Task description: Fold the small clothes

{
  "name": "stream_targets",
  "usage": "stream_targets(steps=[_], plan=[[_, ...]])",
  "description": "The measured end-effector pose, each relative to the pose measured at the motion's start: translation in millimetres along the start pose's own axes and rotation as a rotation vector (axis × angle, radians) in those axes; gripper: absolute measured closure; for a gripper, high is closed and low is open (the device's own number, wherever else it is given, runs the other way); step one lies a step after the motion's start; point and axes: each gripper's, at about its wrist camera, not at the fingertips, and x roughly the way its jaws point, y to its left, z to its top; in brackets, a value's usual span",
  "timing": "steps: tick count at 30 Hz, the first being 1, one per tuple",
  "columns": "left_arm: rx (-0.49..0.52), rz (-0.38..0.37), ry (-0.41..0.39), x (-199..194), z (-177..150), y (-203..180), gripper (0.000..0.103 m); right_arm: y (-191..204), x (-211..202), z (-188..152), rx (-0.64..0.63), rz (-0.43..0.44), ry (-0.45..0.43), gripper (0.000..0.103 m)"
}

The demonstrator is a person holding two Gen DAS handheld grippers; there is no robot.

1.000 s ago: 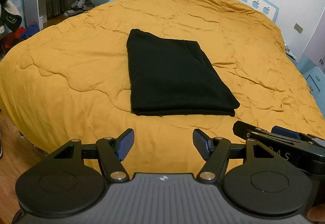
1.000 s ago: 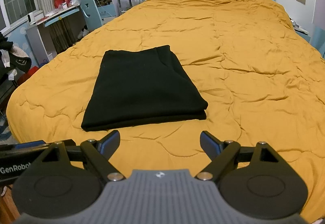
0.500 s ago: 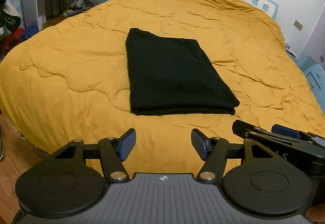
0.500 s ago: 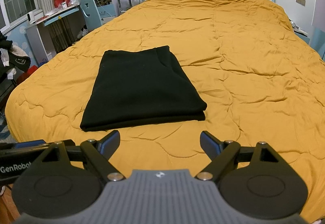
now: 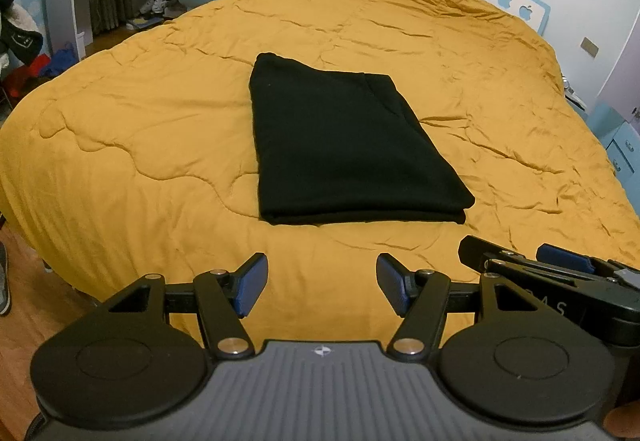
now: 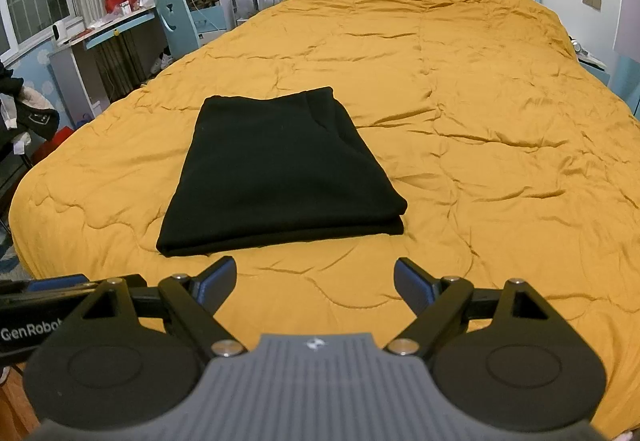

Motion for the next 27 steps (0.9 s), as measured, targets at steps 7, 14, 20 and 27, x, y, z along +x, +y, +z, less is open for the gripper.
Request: stream_targets(steps=[7, 14, 20, 27], plan=[[-0.006, -0.001, 0.01, 1.8, 1.7, 2.7, 0.03, -1.1, 0.9, -0.1, 0.004, -0.001, 0.004, 0.021], [-0.01, -0.001, 0.017, 3.9, 2.6, 4.6, 0.03, -1.4, 1.9, -0.5, 0.001, -0.004, 0.006, 0.021], [-0.006, 0.002, 0.017, 5.1, 2.9, 4.6, 0.03, -1.7, 2.8, -0.8, 0.004, -0.005, 0.006, 0.021], [-0.002, 0.004, 0.018, 5.0, 3.3, 4.1, 0.03, -0.7, 3.7, -0.6, 0.001, -0.009, 0.012, 0.021]])
